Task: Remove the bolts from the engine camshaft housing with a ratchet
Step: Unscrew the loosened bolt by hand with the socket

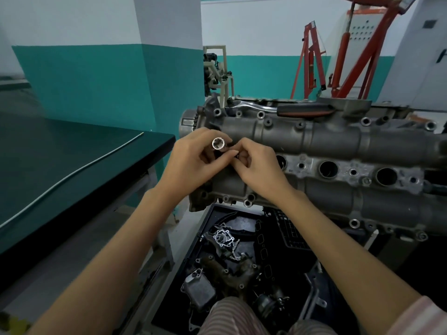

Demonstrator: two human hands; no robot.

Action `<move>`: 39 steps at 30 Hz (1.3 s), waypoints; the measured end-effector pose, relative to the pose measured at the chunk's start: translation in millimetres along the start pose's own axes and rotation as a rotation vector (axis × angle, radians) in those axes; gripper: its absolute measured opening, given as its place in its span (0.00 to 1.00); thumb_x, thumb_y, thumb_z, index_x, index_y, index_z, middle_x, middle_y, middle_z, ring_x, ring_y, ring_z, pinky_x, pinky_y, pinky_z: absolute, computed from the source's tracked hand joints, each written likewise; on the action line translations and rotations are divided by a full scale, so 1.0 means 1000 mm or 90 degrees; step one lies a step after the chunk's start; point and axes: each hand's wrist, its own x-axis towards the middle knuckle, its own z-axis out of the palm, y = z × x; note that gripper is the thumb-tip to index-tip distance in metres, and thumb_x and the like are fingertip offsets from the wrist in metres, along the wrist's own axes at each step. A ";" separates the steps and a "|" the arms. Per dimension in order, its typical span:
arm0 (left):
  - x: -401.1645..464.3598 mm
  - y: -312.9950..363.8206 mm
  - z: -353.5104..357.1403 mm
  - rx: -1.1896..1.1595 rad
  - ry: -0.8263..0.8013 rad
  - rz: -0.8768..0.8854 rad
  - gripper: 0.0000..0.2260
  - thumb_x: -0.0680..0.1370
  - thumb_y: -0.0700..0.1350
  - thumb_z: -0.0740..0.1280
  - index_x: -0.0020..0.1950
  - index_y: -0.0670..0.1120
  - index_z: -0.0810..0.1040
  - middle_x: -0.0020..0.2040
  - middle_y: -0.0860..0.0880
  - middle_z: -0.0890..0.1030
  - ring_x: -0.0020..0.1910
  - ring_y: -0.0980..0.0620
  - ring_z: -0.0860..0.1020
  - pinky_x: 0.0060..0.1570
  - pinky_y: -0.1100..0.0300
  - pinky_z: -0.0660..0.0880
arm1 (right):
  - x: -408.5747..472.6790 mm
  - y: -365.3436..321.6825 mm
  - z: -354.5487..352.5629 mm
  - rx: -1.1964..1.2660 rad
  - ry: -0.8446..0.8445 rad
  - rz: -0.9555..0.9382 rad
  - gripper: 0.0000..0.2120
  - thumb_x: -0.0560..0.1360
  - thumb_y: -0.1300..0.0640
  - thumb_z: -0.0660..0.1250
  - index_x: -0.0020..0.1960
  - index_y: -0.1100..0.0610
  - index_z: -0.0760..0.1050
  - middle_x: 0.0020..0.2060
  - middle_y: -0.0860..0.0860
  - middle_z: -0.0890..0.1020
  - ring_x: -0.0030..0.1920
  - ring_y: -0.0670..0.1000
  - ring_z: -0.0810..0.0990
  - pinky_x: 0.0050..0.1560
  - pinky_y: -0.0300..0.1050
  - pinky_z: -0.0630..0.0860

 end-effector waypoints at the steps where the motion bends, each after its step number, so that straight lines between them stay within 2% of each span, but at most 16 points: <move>1: 0.002 -0.001 -0.002 -0.002 -0.015 0.016 0.07 0.73 0.44 0.72 0.48 0.43 0.82 0.43 0.49 0.80 0.39 0.54 0.78 0.39 0.62 0.75 | 0.000 -0.001 0.000 -0.014 -0.003 -0.007 0.03 0.74 0.60 0.67 0.48 0.55 0.75 0.28 0.47 0.70 0.28 0.43 0.68 0.31 0.34 0.65; 6: 0.010 -0.008 -0.010 0.017 -0.124 0.083 0.06 0.75 0.41 0.69 0.48 0.40 0.81 0.43 0.47 0.82 0.42 0.55 0.79 0.42 0.59 0.74 | -0.004 -0.004 0.001 -0.110 -0.001 -0.076 0.06 0.76 0.60 0.63 0.52 0.60 0.74 0.32 0.37 0.65 0.32 0.40 0.66 0.33 0.32 0.61; 10: 0.013 -0.009 -0.007 0.017 -0.146 0.092 0.06 0.76 0.42 0.66 0.47 0.40 0.79 0.39 0.47 0.82 0.37 0.54 0.78 0.38 0.56 0.73 | -0.001 0.000 0.001 -0.063 -0.015 -0.047 0.05 0.75 0.61 0.62 0.52 0.58 0.72 0.31 0.40 0.68 0.31 0.39 0.69 0.33 0.35 0.64; 13: 0.007 -0.012 -0.002 0.026 -0.116 0.074 0.08 0.77 0.45 0.64 0.48 0.41 0.77 0.34 0.47 0.80 0.30 0.50 0.77 0.31 0.53 0.71 | 0.001 0.002 0.003 -0.014 -0.030 0.002 0.08 0.74 0.60 0.64 0.53 0.54 0.71 0.30 0.44 0.72 0.30 0.41 0.71 0.33 0.41 0.70; 17: -0.004 -0.011 0.005 0.038 -0.055 0.052 0.13 0.77 0.50 0.61 0.49 0.40 0.77 0.32 0.45 0.80 0.27 0.48 0.78 0.27 0.50 0.74 | 0.002 0.002 0.005 0.025 -0.025 0.043 0.11 0.72 0.58 0.68 0.49 0.50 0.67 0.30 0.47 0.75 0.30 0.41 0.72 0.35 0.39 0.72; 20: -0.005 -0.008 0.009 0.076 -0.009 0.058 0.18 0.76 0.53 0.63 0.43 0.37 0.76 0.29 0.44 0.78 0.24 0.47 0.76 0.24 0.50 0.73 | 0.002 0.003 0.007 0.038 -0.003 0.059 0.09 0.72 0.59 0.68 0.45 0.50 0.69 0.33 0.52 0.78 0.30 0.42 0.72 0.33 0.38 0.70; 22: -0.004 -0.006 0.011 0.084 0.021 0.062 0.21 0.75 0.55 0.64 0.38 0.36 0.74 0.25 0.44 0.75 0.21 0.48 0.73 0.21 0.52 0.71 | 0.001 0.003 0.009 0.020 0.028 0.065 0.08 0.72 0.59 0.68 0.45 0.51 0.69 0.32 0.49 0.77 0.30 0.42 0.72 0.32 0.39 0.70; 25: -0.002 -0.005 0.013 0.081 0.056 0.057 0.19 0.73 0.53 0.67 0.35 0.37 0.71 0.23 0.45 0.72 0.20 0.48 0.70 0.20 0.54 0.68 | -0.002 0.002 0.012 -0.012 0.076 0.065 0.08 0.72 0.58 0.68 0.43 0.50 0.68 0.32 0.48 0.77 0.31 0.43 0.74 0.32 0.41 0.72; 28: -0.004 -0.006 0.013 0.034 0.052 0.042 0.16 0.74 0.51 0.67 0.39 0.37 0.75 0.26 0.47 0.75 0.23 0.49 0.73 0.24 0.52 0.71 | -0.005 0.002 0.012 -0.048 0.078 0.027 0.07 0.73 0.59 0.66 0.42 0.50 0.68 0.31 0.45 0.76 0.32 0.43 0.74 0.31 0.41 0.70; 32: -0.008 -0.006 0.010 0.002 0.013 0.052 0.11 0.76 0.46 0.65 0.51 0.40 0.79 0.30 0.49 0.79 0.26 0.52 0.76 0.27 0.53 0.74 | -0.007 0.001 0.010 -0.064 0.063 -0.011 0.09 0.74 0.59 0.63 0.44 0.47 0.66 0.29 0.41 0.71 0.32 0.39 0.73 0.31 0.31 0.64; 34: -0.007 -0.007 0.009 0.017 0.009 0.041 0.11 0.77 0.47 0.64 0.50 0.40 0.79 0.30 0.48 0.79 0.26 0.50 0.77 0.27 0.52 0.74 | -0.007 0.001 0.011 -0.079 0.053 -0.014 0.08 0.75 0.58 0.62 0.46 0.46 0.66 0.28 0.41 0.71 0.31 0.40 0.72 0.31 0.34 0.65; 37: -0.007 -0.007 0.011 0.053 0.037 0.038 0.16 0.76 0.50 0.64 0.45 0.36 0.78 0.27 0.46 0.77 0.24 0.48 0.75 0.24 0.51 0.73 | -0.006 0.003 0.012 -0.095 0.043 -0.002 0.05 0.74 0.57 0.62 0.49 0.48 0.69 0.28 0.42 0.72 0.29 0.41 0.71 0.30 0.41 0.67; 39: -0.006 -0.006 0.014 0.064 0.057 0.038 0.18 0.75 0.52 0.66 0.39 0.35 0.75 0.25 0.44 0.75 0.22 0.48 0.73 0.21 0.52 0.71 | -0.005 0.003 0.013 -0.084 0.041 0.020 0.09 0.73 0.56 0.64 0.53 0.49 0.71 0.30 0.45 0.75 0.31 0.42 0.74 0.32 0.45 0.72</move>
